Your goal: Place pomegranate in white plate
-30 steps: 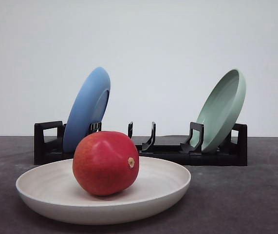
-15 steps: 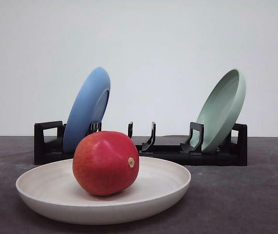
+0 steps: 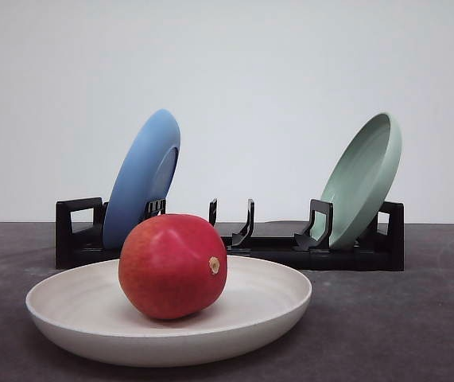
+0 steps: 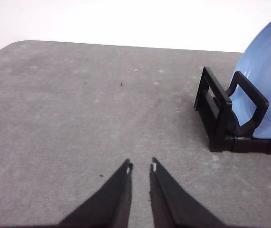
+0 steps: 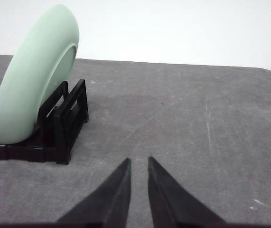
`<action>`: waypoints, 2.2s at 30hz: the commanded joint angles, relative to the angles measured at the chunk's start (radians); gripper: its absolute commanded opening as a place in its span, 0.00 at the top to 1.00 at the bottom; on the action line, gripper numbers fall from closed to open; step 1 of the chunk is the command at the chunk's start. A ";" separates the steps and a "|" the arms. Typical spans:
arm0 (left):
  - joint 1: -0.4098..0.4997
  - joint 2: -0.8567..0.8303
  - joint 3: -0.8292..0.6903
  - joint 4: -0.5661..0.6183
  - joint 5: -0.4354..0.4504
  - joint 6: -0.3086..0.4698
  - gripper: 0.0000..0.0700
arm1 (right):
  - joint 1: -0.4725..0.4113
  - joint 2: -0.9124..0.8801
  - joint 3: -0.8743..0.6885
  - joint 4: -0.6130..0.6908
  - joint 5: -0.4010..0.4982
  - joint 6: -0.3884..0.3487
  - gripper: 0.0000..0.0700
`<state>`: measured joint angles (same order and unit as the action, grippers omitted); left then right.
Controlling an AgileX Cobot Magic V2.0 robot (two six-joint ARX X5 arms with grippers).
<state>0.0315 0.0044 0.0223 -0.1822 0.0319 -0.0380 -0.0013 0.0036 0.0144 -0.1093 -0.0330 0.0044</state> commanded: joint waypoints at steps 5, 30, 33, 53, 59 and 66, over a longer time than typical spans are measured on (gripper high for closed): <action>0.000 -0.001 -0.010 0.002 0.001 0.002 0.93 | -0.002 0.000 -0.004 0.008 0.001 0.011 0.91; 0.000 -0.001 -0.010 0.002 0.001 0.002 0.93 | -0.002 0.000 -0.004 0.008 0.001 0.011 0.91; 0.000 -0.001 -0.010 0.002 0.001 0.002 0.93 | -0.002 0.000 -0.004 0.008 0.001 0.011 0.91; 0.000 -0.001 -0.010 0.002 0.001 0.002 0.93 | -0.002 0.000 -0.004 0.008 0.001 0.011 0.91; 0.000 -0.001 -0.010 0.002 0.001 0.002 0.93 | -0.002 0.000 -0.004 0.008 0.001 0.011 0.91; 0.000 -0.001 -0.010 0.002 0.001 0.002 0.93 | -0.002 0.000 -0.004 0.008 0.001 0.011 0.91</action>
<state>0.0315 0.0044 0.0223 -0.1825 0.0319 -0.0380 -0.0013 0.0036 0.0143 -0.1093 -0.0330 0.0047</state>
